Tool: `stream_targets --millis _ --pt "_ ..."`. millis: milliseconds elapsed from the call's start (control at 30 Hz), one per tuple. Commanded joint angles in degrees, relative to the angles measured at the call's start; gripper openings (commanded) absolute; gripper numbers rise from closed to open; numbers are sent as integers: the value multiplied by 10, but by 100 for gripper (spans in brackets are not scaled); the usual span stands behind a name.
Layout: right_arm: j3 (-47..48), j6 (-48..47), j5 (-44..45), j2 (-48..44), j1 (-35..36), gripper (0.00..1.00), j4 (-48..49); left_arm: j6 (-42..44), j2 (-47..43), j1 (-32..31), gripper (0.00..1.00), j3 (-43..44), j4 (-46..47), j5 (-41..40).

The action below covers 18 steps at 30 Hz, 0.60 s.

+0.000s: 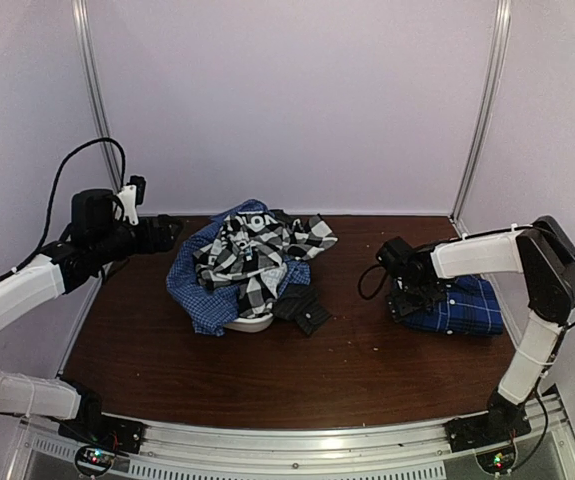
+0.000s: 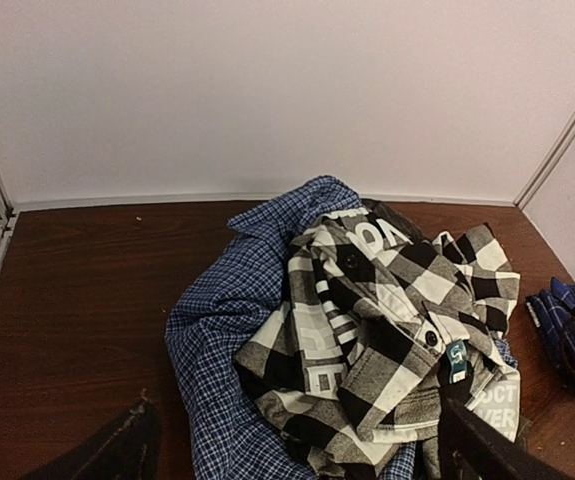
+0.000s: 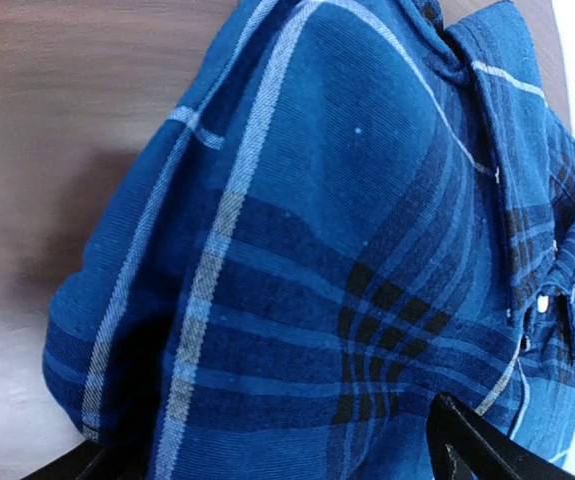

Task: Fold and stack the long sleeve shirts
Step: Move the square-folded shirt to the corner of the board.

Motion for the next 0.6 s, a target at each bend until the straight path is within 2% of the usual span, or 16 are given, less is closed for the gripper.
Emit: stream_targets --millis 0,200,300,433,567 --pt "-5 -81 42 3 -68 92 -10 15 -4 4 98 19 3 -14" --pt "13 -66 84 25 -124 96 -19 26 25 4 98 33 -22 -21" --pt "26 -59 85 15 -134 98 -18 31 80 4 98 60 -66 -29" --pt "29 -72 -22 -45 -103 99 30 38 174 4 98 119 -151 -55" --pt "38 -70 -70 -89 -50 99 50 50 250 4 98 151 -205 -67"
